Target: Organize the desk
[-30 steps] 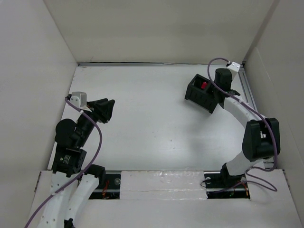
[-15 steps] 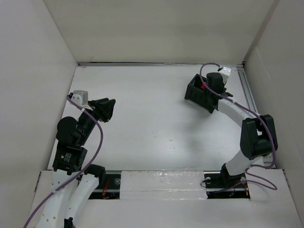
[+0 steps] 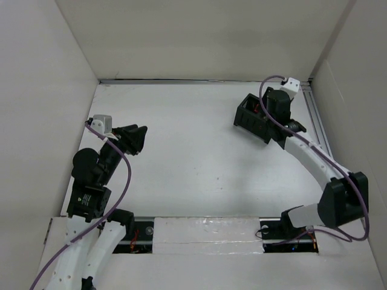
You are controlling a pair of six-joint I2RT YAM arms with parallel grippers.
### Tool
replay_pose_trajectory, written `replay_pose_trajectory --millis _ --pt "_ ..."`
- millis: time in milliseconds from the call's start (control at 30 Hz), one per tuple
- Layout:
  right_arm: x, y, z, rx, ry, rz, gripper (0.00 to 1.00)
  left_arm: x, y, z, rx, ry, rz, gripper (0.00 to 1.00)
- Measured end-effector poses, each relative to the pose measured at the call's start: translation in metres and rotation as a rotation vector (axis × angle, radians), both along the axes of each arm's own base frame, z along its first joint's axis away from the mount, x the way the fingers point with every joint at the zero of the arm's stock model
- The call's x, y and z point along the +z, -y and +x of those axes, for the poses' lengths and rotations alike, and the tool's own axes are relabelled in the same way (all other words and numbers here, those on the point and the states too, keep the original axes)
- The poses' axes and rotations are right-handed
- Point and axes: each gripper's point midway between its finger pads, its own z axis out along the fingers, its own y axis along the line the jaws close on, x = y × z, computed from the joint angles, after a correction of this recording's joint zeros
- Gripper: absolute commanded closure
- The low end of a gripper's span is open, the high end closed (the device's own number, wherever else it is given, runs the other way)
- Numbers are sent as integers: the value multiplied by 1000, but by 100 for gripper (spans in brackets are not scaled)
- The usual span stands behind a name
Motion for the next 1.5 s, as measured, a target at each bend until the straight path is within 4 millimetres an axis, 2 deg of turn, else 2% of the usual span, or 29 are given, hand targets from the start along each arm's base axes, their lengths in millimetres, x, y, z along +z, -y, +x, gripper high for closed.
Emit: replay_pose_trajectory --millis 33,67,100,133,167,267,333,433,533,567,667,767,900,1167,1500 --pt "15 -10 -6 31 39 7 60 0 0 0 0 -1 1 59" --pt "29 -20 -9 61 83 14 90 0 0 0 0 -1 1 54" --pt "42 -32 -19 96 115 25 91 -1 0 1 0 -3 1 52" --pt "55 -50 -27 155 153 36 98 -1 0 1 -2 -3 4 50" --pt "65 -66 -35 212 185 52 100 -1 1 1 -4 -4 4 47" --pt "81 -118 -65 408 251 103 100 -3 4 2 -22 -11 9 37" --pt "75 -153 -86 538 259 125 100 -5 5 3 -27 -18 12 32" --pt "46 -201 -120 729 214 134 100 -8 8 4 -39 -29 16 26" --pt "9 -241 -163 916 137 117 84 -10 9 6 -43 -39 17 17" --pt "-1 -250 -176 966 117 109 74 -11 9 7 -43 -43 15 15" --pt "-26 -259 -205 1053 74 89 57 -15 11 10 -45 -58 17 13" --pt "-43 -254 -219 1081 46 74 50 -19 12 14 -46 -77 20 13" --pt "-58 -250 -222 1082 17 56 49 -23 12 17 -46 -90 23 13" --pt "-88 -255 -218 1089 -59 -3 50 -25 13 19 -45 -100 25 13" --pt "-108 -262 -213 1093 -113 -47 50 -27 13 22 -42 -105 26 13"
